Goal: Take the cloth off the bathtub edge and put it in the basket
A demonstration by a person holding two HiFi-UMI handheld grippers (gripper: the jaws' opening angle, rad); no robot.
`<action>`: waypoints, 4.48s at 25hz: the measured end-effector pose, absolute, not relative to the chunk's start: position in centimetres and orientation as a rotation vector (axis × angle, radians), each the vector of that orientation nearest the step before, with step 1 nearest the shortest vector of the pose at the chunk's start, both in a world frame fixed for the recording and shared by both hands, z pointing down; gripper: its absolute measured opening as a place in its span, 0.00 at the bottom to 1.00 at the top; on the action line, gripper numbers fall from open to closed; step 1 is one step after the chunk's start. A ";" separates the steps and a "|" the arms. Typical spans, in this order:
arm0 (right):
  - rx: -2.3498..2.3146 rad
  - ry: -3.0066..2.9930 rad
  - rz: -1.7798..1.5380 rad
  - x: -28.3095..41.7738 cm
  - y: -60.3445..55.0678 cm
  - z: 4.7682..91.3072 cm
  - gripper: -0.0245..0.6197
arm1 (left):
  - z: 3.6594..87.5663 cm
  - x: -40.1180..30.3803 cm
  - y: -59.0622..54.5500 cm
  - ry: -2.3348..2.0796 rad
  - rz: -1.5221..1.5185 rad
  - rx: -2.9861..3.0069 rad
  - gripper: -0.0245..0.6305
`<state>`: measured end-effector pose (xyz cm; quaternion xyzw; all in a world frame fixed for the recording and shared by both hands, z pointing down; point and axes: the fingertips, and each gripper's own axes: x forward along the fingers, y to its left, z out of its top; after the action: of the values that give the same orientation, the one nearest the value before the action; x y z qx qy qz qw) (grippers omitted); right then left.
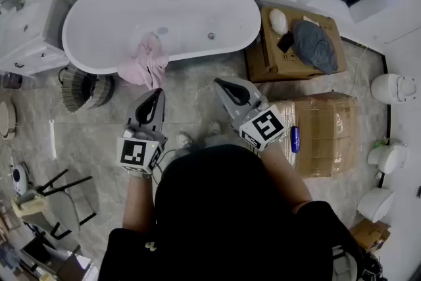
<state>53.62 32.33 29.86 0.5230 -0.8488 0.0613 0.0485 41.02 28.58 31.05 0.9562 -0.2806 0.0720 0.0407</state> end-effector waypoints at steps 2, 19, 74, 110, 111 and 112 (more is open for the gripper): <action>1.588 -2.594 0.190 54.6 32.2 29.8 0.03 | 31.1 42.2 28.6 -0.867 0.230 2.928 0.06; 1.476 -2.736 0.325 63.8 29.6 32.6 0.03 | 34.4 49.3 27.3 -1.078 0.391 2.794 0.06; 0.565 -2.418 0.621 33.1 -5.4 58.2 0.26 | 47.3 18.7 2.8 -1.555 0.509 2.089 0.06; 0.117 -1.813 0.458 24.9 -3.1 92.0 0.78 | 54.3 12.4 16.1 -1.891 0.499 1.478 0.06; 0.122 -1.808 0.444 25.0 -3.1 92.0 0.71 | 54.3 12.4 16.4 -1.894 0.496 1.475 0.06; 0.123 -1.807 0.424 24.9 -2.9 91.9 0.64 | 54.3 12.4 16.6 -1.896 0.493 1.472 0.06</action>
<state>24.93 -2.91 91.86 0.0530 -0.7787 0.1829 0.5978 12.39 16.64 54.27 0.5652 -0.7281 0.1891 0.3386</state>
